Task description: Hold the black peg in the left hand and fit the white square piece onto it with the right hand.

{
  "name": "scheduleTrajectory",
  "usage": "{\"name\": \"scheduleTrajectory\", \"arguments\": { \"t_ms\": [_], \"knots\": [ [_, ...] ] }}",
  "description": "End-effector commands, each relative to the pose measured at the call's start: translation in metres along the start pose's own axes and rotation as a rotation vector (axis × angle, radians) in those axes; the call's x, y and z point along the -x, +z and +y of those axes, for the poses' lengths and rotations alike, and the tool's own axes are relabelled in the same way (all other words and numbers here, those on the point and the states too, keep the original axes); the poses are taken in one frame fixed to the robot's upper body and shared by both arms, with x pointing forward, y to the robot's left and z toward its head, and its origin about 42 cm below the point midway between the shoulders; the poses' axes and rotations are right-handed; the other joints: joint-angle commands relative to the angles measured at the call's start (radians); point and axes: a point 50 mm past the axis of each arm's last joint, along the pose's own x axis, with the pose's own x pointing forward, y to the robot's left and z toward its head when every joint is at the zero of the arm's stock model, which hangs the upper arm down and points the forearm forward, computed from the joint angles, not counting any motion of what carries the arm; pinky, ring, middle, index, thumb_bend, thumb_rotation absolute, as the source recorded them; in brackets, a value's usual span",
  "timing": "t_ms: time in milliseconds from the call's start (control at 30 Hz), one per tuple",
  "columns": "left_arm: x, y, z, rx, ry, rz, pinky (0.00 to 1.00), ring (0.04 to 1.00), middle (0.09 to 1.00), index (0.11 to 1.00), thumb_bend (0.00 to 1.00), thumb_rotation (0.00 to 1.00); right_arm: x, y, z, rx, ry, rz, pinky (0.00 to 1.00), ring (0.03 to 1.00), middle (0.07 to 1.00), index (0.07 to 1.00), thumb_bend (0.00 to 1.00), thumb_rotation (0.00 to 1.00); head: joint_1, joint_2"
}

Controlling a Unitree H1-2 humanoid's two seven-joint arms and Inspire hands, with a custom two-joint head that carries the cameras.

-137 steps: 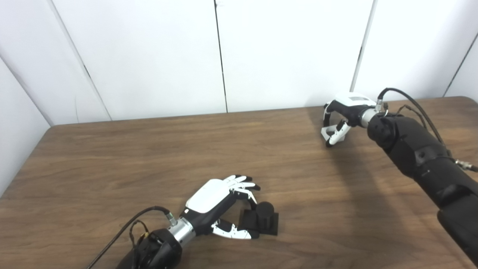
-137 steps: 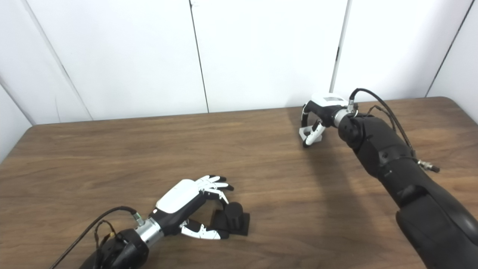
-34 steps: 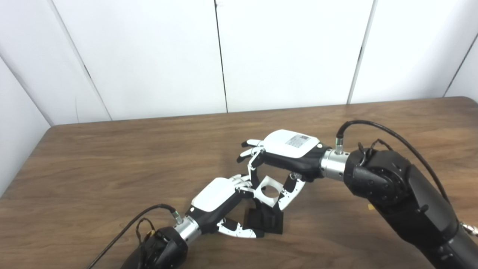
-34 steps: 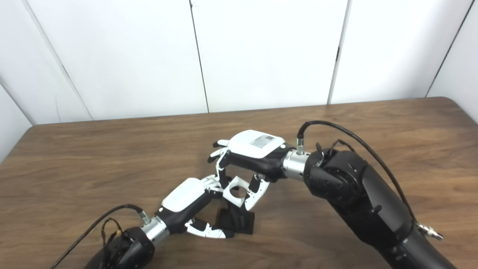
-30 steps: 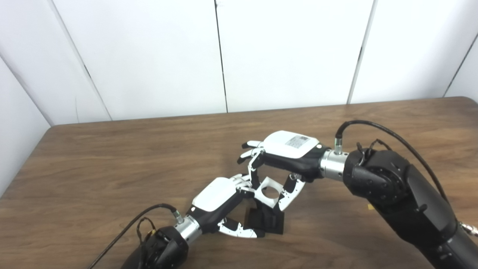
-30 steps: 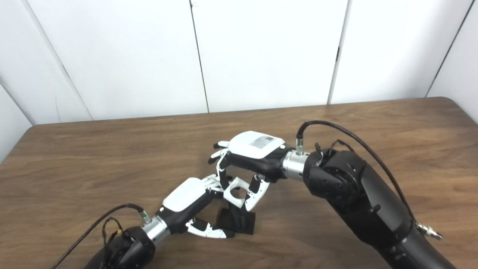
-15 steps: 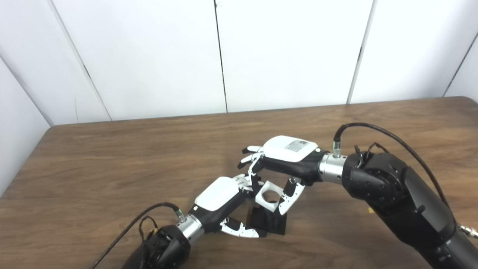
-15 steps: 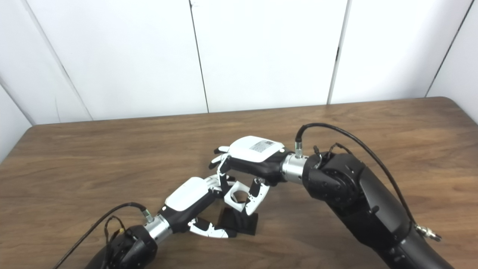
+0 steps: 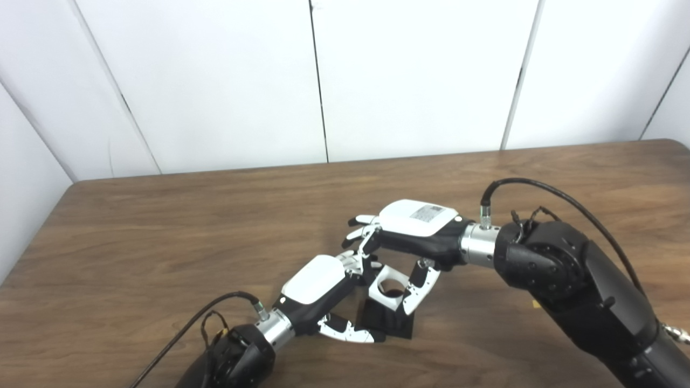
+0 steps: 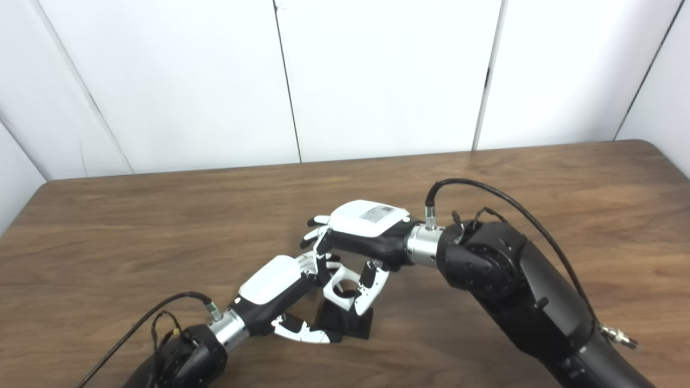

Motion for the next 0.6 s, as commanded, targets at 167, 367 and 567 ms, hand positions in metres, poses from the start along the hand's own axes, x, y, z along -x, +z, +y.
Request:
{"name": "scheduleTrajectory", "arguments": {
  "t_ms": [167, 367, 567],
  "knots": [
    [-0.005, -0.002, 0.001, -0.034, -0.028, 0.005, 0.96, 0.930, 0.853, 0.534, 0.55, 0.38, 0.006, 0.007, -0.013, 0.030, -0.027, -0.016, 0.89, 0.984, 0.885, 0.488, 0.52, 0.15, 0.000, -0.001],
    [-0.004, -0.004, 0.001, -0.024, -0.027, 0.009, 0.95, 0.929, 0.858, 0.532, 0.55, 0.37, 0.006, 0.006, -0.008, 0.025, -0.018, -0.016, 0.90, 0.985, 0.882, 0.488, 0.52, 0.15, -0.002, 0.003],
    [-0.004, -0.003, 0.003, -0.028, -0.034, 0.012, 0.95, 0.934, 0.860, 0.534, 0.55, 0.38, 0.004, 0.006, -0.002, 0.019, -0.003, -0.014, 0.90, 0.989, 0.886, 0.489, 0.52, 0.15, -0.001, 0.001]
  ]
}}
